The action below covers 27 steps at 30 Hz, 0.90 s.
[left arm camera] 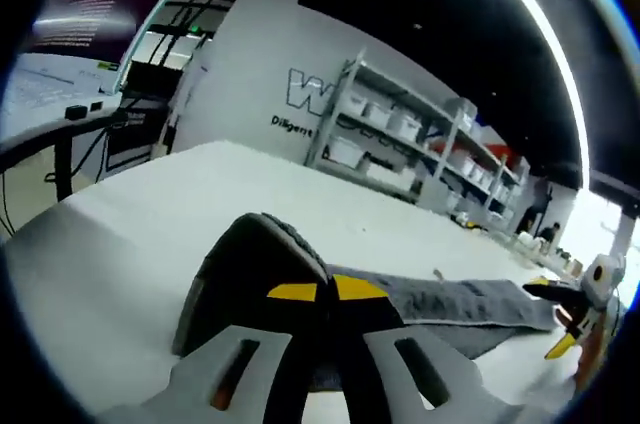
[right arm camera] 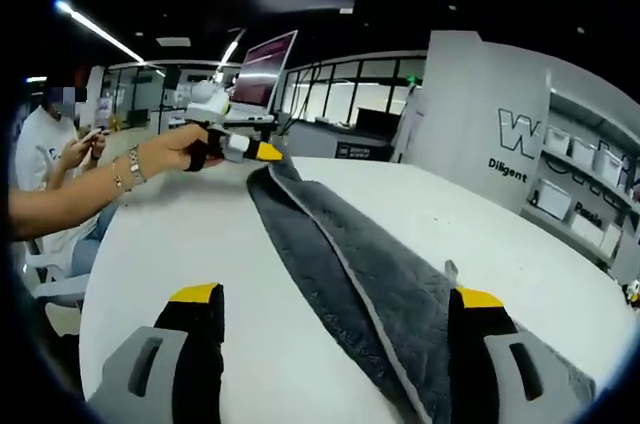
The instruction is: Open the folded towel by lifting each exposed corner and separating the folded layers until the towel lies flat within the target outline without major curled edges
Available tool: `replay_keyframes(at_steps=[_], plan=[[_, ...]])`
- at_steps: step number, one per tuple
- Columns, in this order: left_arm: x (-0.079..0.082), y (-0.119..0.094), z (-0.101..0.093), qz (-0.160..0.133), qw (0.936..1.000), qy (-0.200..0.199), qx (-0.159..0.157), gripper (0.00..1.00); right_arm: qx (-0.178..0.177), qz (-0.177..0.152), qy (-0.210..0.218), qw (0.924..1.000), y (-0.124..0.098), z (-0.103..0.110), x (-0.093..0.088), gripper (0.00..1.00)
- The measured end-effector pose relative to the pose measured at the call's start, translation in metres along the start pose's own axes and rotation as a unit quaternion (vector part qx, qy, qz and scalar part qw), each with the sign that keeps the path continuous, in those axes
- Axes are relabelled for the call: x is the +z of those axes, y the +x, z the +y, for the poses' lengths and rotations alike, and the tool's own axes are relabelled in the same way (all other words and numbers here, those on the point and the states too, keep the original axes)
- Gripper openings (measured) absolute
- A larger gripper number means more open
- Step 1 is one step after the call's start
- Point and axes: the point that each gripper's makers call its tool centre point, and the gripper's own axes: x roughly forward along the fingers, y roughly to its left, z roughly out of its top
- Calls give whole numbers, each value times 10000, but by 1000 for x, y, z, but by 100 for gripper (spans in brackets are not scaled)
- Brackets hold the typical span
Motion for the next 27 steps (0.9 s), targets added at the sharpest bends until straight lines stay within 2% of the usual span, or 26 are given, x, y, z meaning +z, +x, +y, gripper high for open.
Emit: replay_keyframes(at_steps=[3, 8, 9, 10, 11, 16, 17, 23, 27], plan=[[1, -19, -10, -192, 9993, -141, -283, 2, -1, -1, 11, 10000, 0, 0, 0, 94], [-10, -43, -17, -147, 9990, -8, -433, 2, 18, 7, 64, 10000, 1, 0, -1, 93], [-12, -45, -17, -120, 9990, 66, -423, 2, 25, 35, 52, 10000, 2, 0, -2, 93], [-18, -49, -12, 23, 9983, 503, -308, 2, 27, 73, 46, 10000, 2, 0, -4, 93], [-22, -51, -9, 104, 9975, 665, -221, 2, 25, 81, 47, 10000, 2, 0, -4, 93], [-33, -60, -5, 281, 9969, 688, -254, 2, 38, 132, 62, 9999, 3, 1, -8, 93], [-36, -63, -6, 363, 9957, 810, -262, 2, 39, 133, 61, 9999, 3, 1, -8, 93], [-59, -80, -25, 652, 9901, 1151, -477, 2, 41, 104, 31, 9999, 1, 1, -7, 93], [-66, -94, -44, 673, 9882, 1151, -749, 2, 11, 69, 21, 10000, -3, 1, -6, 93]])
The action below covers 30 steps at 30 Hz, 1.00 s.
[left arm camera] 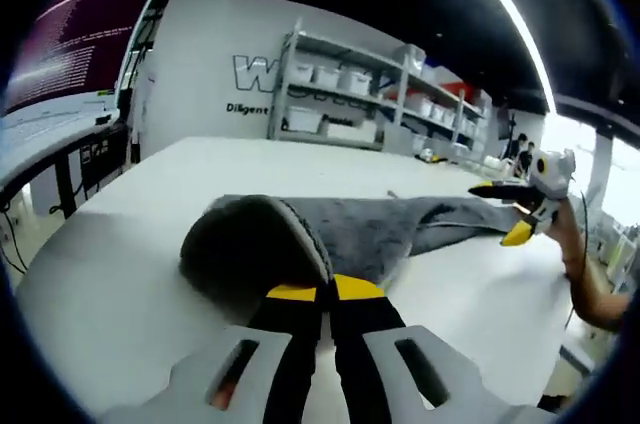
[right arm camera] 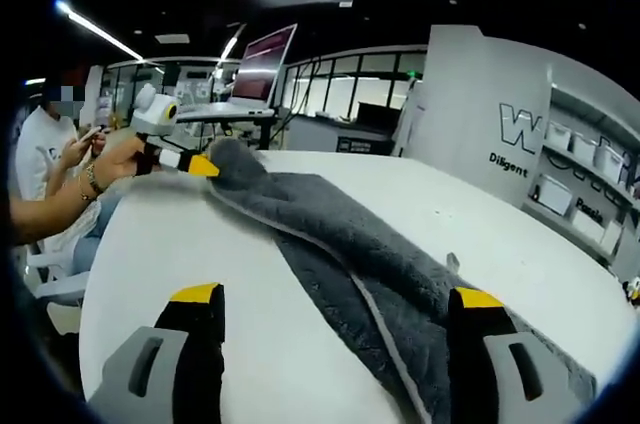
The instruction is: Open the folded towel by lifting each exposed corner and separating the folded layers until the towel lies flat within the target outline without major curled edges
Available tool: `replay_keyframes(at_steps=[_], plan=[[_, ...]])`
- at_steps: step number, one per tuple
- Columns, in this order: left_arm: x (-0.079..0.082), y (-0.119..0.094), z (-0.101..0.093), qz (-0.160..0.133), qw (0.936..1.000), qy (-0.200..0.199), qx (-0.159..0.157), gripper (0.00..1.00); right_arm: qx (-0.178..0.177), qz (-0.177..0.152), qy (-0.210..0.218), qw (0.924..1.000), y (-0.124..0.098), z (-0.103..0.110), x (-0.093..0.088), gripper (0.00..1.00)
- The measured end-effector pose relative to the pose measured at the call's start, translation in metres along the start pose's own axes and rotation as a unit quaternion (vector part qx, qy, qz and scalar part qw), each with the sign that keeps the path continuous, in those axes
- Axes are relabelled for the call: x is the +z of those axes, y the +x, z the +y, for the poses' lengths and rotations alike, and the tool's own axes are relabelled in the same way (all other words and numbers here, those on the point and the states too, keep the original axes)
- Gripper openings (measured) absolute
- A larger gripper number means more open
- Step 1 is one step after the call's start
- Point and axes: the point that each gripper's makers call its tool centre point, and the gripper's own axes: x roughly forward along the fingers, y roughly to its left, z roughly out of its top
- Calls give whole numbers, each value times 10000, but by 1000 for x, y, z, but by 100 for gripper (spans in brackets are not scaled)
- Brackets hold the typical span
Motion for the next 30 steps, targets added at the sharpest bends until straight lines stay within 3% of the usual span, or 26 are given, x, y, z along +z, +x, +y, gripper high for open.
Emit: replay_keyframes(at_steps=[7, 12, 21, 26, 30], plan=[[-2, -23, -27, -156, 9996, 77, -220, 2, 61, -28, 31, 10000, -1, 2, 1, 94], [-8, -34, -31, -166, 9994, 126, -267, 3, 68, -29, 0, 10000, -2, 3, 1, 95], [-31, -34, -14, -17, 9999, 66, -85, 3, 113, -59, 20, 9999, -3, 5, 2, 95], [-35, -35, -10, -16, 9999, -77, -88, 4, 130, -37, 35, 9999, -3, 6, 0, 95], [-36, -38, -13, -61, 10000, 62, -36, 12, 180, 23, -31, 9998, -2, 9, -1, 96]])
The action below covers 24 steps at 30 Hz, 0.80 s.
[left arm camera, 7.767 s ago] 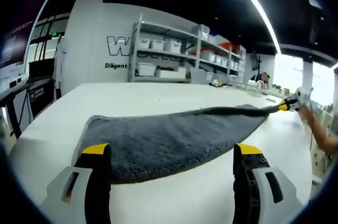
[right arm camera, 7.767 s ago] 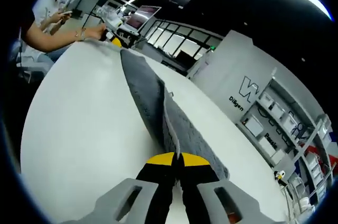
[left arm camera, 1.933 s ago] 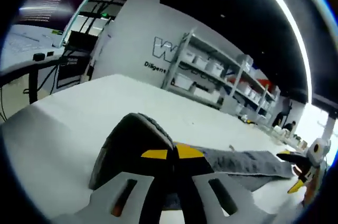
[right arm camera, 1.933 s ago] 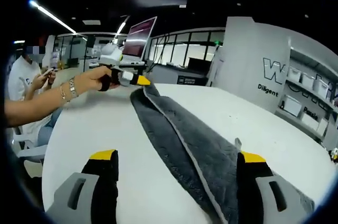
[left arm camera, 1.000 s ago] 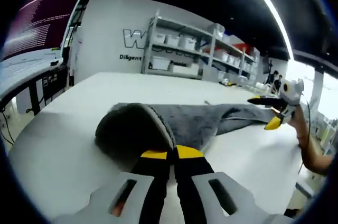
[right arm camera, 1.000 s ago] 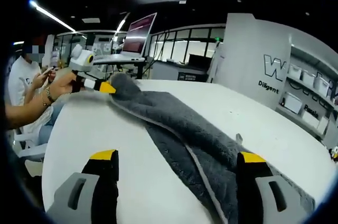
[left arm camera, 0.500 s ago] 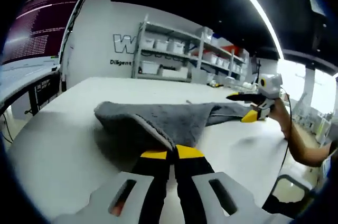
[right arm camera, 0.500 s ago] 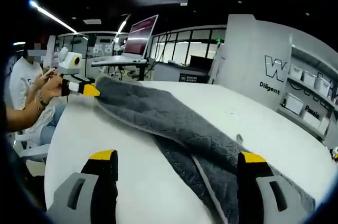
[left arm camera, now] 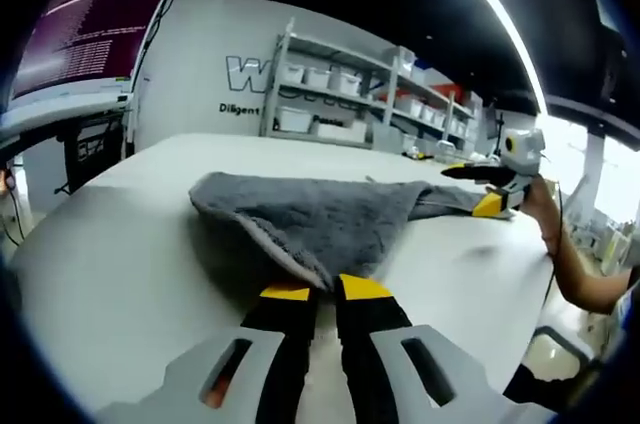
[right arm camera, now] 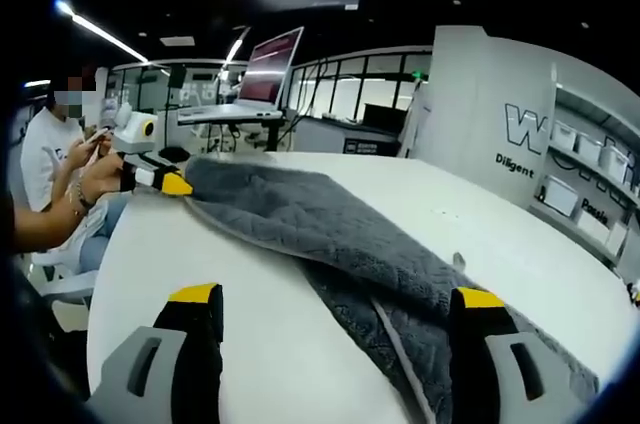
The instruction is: Open the folded towel by lifting each exposed corner and separating the folded layers until the towel lies flat within the target outline without major curled edges
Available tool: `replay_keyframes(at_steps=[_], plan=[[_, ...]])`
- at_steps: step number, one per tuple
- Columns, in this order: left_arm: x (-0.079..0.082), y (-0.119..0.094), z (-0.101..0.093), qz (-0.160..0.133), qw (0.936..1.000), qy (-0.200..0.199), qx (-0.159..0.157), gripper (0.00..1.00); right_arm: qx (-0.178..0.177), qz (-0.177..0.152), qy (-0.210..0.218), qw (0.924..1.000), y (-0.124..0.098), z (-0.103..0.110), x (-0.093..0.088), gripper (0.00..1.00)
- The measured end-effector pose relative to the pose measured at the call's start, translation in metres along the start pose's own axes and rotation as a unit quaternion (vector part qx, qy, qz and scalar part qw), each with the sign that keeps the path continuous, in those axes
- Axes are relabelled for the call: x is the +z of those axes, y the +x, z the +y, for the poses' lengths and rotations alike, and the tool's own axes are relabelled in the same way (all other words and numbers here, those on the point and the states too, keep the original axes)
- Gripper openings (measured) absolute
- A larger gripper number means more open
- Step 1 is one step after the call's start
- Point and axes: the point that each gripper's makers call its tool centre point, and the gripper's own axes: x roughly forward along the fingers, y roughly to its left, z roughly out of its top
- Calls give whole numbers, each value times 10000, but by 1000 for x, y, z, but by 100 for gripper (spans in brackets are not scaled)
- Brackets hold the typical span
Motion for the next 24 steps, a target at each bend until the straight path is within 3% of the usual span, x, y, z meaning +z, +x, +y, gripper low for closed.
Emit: replay_keyframes(at_steps=[3, 9, 16, 20, 24], plan=[[6, -6, -2, -88, 9997, 204, 69, 17, 27, 74, -40, 10000, 2, 2, -3, 96], [13, -17, 3, -117, 9981, 426, 424, 38, 41, 85, -28, 10000, 2, 3, -4, 96], [14, -29, 5, 29, 9952, 558, 807, 70, 43, 140, 4, 9999, 3, 3, -6, 96], [13, -31, 4, 65, 9946, 625, 829, 78, 52, 153, 12, 9999, 4, 3, -7, 96], [7, -28, -6, 154, 9961, 639, 591, 87, 49, 193, 11, 9998, 4, 2, -9, 96]])
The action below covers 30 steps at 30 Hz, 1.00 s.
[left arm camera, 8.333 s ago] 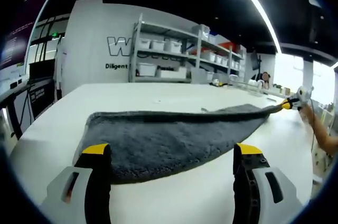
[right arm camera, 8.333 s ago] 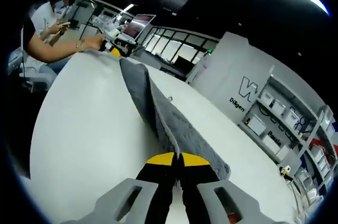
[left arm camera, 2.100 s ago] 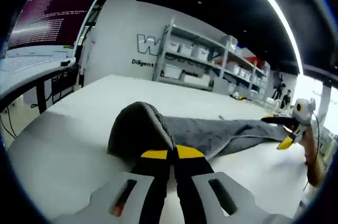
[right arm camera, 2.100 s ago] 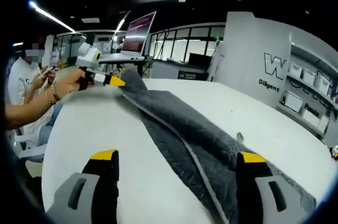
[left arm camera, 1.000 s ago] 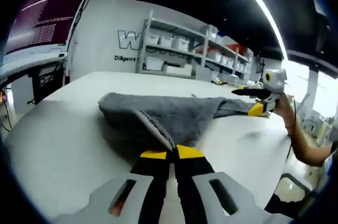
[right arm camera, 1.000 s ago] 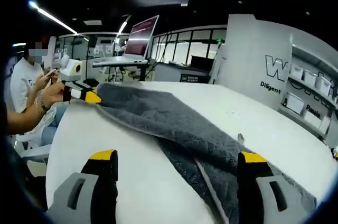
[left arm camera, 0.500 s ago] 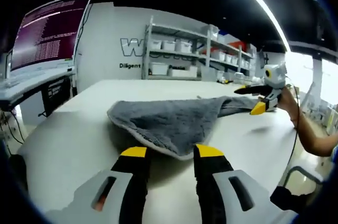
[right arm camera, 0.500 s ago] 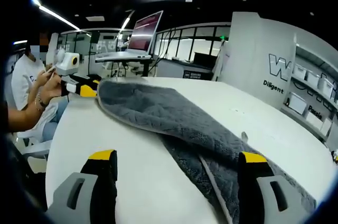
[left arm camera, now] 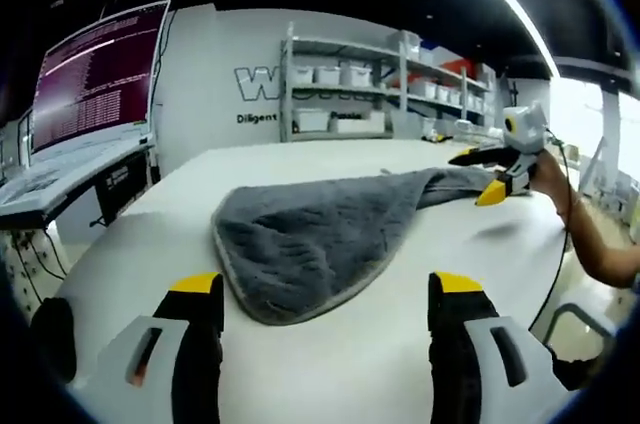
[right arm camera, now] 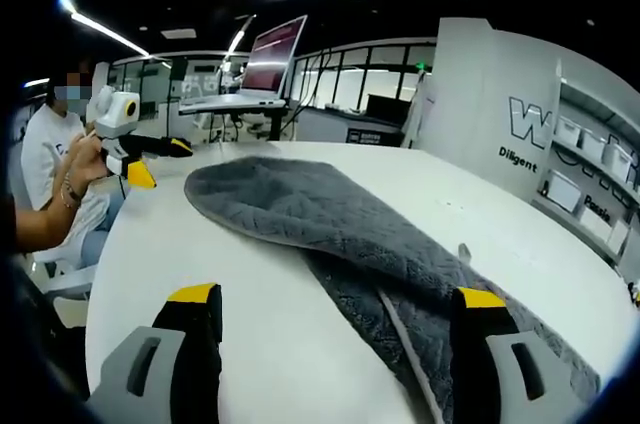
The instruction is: Open the folded towel by lifting each exposed corner and separating the folded layers until the towel lies flat within the target outline without major curled edges
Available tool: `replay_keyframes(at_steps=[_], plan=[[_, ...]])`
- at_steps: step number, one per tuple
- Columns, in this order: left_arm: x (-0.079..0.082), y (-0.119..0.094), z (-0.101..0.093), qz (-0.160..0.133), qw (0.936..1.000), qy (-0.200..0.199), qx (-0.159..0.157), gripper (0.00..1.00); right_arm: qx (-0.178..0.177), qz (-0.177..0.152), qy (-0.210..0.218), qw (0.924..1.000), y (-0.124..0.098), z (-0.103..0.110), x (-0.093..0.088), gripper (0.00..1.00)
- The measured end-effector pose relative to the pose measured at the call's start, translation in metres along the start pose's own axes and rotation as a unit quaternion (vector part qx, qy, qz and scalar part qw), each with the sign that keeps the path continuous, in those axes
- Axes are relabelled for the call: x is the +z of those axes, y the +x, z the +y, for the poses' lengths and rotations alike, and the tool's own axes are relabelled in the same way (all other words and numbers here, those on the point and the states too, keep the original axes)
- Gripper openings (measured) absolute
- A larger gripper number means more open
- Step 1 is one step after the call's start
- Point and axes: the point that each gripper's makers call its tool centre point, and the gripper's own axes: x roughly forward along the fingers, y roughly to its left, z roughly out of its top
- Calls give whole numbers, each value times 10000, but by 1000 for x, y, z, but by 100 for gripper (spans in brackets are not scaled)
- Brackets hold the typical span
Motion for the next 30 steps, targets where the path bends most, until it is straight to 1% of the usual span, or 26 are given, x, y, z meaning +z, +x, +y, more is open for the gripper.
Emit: replay_keyframes(at_steps=[1, 2, 3, 4, 5, 6, 7, 11, 14, 15, 16, 17, 19, 20, 22, 23, 24, 25, 28, 29, 30], plan=[[-1, 1, -3, -13, 10000, 26, -45, 90, 2, 7, 0, 10000, 0, 0, 0, 96], [1, 2, -4, -95, 9999, 102, -55, 97, 4, 11, 0, 10000, 0, 0, -1, 96], [3, 4, -1, -164, 9998, 130, 23, 99, -9, 16, 1, 10000, 0, 0, -1, 96], [3, 4, -1, -158, 9998, 136, 26, 98, -17, 41, -29, 10000, 2, 1, -2, 96], [5, 5, 1, -254, 9995, 169, 70, 99, -11, 58, -43, 10000, 2, 1, -3, 96], [8, 7, 0, -355, 9993, 117, 31, 99, 13, 104, -80, 9999, 3, 4, -5, 96], [9, 8, -3, -394, 9992, 57, -43, 99, 16, 107, -89, 9999, 3, 4, -5, 96], [12, 11, -7, -448, 9989, 16, -140, 99, 11, 81, -109, 9999, 0, 3, -4, 96], [13, 14, -9, -430, 9989, 60, -174, 99, -56, 65, -150, 9999, -3, -1, -4, 91], [13, 14, -11, -420, 9989, 56, -198, 99, -25, 95, -188, 9998, -3, -1, -5, 88], [14, 14, -11, -431, 9989, 37, -202, 99, 91, 93, -222, 9997, -5, 4, -5, 87], [14, 14, -12, -446, 9988, 34, -195, 99, 114, 80, -223, 9997, -5, 4, -5, 87], [15, 15, -12, -466, 9987, 52, -175, 99, 180, -43, -242, 9995, -9, 7, 0, 87], [15, 15, -13, -456, 9988, 42, -184, 99, 178, -67, -253, 9995, -9, 6, 0, 86], [13, 17, -16, -389, 9989, 30, -250, 99, 152, -76, -270, 9995, -10, 3, -1, 81], [13, 17, -17, -374, 9989, 30, -270, 99, 143, -24, -322, 9994, -10, 2, -3, 77], [14, 17, -18, -376, 9989, 34, -281, 99, 138, 27, -466, 9988, -12, 0, -6, 73], [15, 17, -18, -408, 9988, 30, -272, 99, 110, 81, -576, 9982, -13, -3, -10, 71], [17, 16, -20, -482, 9985, 14, -275, 98, -207, 329, -580, 9976, -18, -19, -23, 67], [17, 16, -21, -478, 9984, 3, -292, 98, -323, 458, -703, 9960, -21, -25, -26, 65], [16, 16, -22, -468, 9985, 1, -301, 98, -357, 464, -718, 9957, -21, -26, -26, 63]])
